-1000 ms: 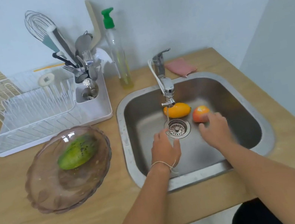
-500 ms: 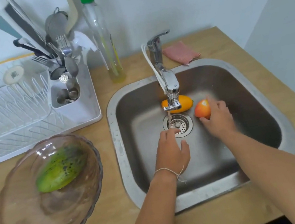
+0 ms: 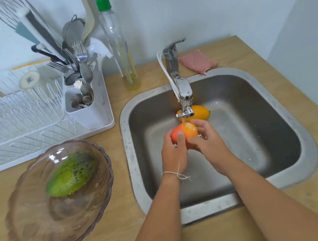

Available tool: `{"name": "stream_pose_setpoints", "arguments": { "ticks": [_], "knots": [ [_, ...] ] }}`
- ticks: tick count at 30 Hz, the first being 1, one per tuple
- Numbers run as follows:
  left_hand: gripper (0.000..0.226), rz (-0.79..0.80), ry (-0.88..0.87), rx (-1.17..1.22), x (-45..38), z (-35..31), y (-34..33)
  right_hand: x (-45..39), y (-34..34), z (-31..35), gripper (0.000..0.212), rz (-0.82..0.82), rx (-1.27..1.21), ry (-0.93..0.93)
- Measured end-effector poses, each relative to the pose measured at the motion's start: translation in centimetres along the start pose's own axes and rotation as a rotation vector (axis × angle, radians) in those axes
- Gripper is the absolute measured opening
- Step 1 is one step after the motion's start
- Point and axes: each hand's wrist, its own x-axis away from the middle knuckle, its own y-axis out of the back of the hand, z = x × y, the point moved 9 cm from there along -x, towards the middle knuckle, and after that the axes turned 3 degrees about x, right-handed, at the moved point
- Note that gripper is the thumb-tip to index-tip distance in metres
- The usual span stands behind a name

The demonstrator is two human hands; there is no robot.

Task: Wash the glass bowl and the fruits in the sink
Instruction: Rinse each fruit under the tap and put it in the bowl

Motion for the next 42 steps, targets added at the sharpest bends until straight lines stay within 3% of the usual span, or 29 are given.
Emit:
{"name": "stream_pose_setpoints", "arguments": {
  "ticks": [4,9,12,17,19,22,26,31,34,36,38,39,42],
  "knots": [
    [0.039,0.086,-0.027,0.041,0.4,-0.5,-0.8,0.4,1.4,-0.2,0.032,-0.167,-0.065,0.006],
    [0.057,0.228,-0.091,-0.061,1.4,-0.5,-2.4,0.0,2.9,-0.8,0.017,-0.249,-0.201,-0.104],
    [0.063,0.21,-0.161,-0.138,1.6,-0.8,-2.4,-0.3,2.9,-1.3,0.009,-0.252,-0.243,-0.151],
    [0.049,0.067,-0.189,-0.103,1.2,-1.2,-0.8,-0.6,1.7,-1.3,0.034,-0.166,-0.234,-0.151],
    [0.044,-0.006,-0.143,-0.089,0.7,-0.7,0.1,-0.6,1.4,-0.7,0.032,-0.15,-0.208,-0.116],
    [0.058,-0.067,-0.015,0.021,0.0,0.4,0.9,-0.6,1.0,-0.2,0.022,-0.093,-0.171,-0.055],
    [0.064,-0.011,0.082,-0.022,0.2,0.9,0.4,-0.4,0.7,-0.3,0.033,-0.072,-0.187,-0.063],
    [0.048,0.12,-0.072,-0.123,0.6,0.3,-1.0,-0.6,1.6,-1.1,0.05,-0.168,-0.162,-0.146],
    [0.072,0.056,-0.097,-0.142,0.3,0.4,-0.4,-0.2,1.5,-0.8,0.043,-0.165,-0.067,-0.168],
    [0.072,0.003,-0.071,-0.058,0.4,0.4,0.3,-0.1,1.4,-0.4,0.039,-0.157,-0.013,-0.116],
    [0.049,-0.025,-0.05,0.026,0.5,0.1,0.6,0.0,1.4,0.3,0.032,-0.133,-0.066,-0.014],
    [0.045,-0.03,-0.032,0.055,0.6,0.0,0.6,0.0,1.2,0.5,0.038,-0.103,-0.09,0.034],
    [0.06,-0.017,0.047,0.011,0.6,0.5,0.6,0.0,0.5,0.6,0.053,-0.017,-0.02,0.113]
  ]
}}
